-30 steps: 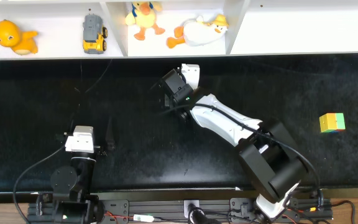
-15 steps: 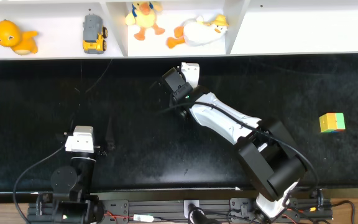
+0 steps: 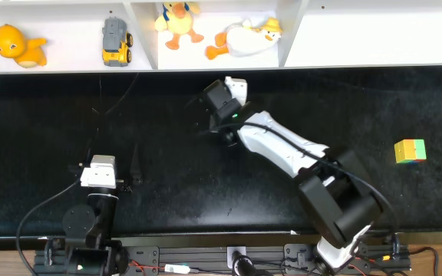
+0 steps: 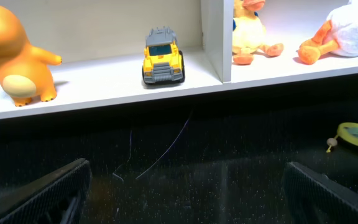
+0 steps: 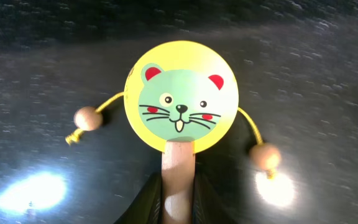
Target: Store Toys
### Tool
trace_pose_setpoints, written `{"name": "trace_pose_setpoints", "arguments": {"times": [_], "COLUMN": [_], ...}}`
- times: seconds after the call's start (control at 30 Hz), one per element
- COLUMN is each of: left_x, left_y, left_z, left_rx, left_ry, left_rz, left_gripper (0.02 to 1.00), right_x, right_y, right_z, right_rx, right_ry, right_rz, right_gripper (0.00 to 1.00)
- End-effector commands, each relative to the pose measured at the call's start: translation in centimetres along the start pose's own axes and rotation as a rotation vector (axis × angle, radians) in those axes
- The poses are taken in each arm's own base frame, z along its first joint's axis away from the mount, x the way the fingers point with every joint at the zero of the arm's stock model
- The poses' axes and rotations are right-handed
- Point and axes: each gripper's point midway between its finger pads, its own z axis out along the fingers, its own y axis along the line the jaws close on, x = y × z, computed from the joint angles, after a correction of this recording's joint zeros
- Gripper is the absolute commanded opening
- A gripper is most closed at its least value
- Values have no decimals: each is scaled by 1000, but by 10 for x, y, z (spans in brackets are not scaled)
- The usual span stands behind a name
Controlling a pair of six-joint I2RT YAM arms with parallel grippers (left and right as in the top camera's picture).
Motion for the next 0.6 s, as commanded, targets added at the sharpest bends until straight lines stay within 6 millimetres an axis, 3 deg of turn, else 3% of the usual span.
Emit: {"name": "trace_pose_setpoints", "arguments": {"times": [0.03,0.2,0.33,0.47,0.6], "left_x": [0,0,0,0,0], "left_y": [3,3,3,3,3], "left_z": [0,0,0,0,0], "left_rx": [-12,-12,-12,-12,-12], "left_ry": [-3,-3,-3,-3,-3], "left_rz": [18,18,18,18,18], "left_gripper": [998,996,996,998,998], "right_x": [-15,-29,-25,-18,-26], "right_y": [-26,-71,-126,-173,-207], "right_z": [-21,-62,-94,-118,-136], "right_rx": [-17,40,144,184,220], "right_ry": [27,-9,-38,-36,-60], "right_rz": [85,76,107,132,58], "right_gripper": [42,42,45,42,42]}}
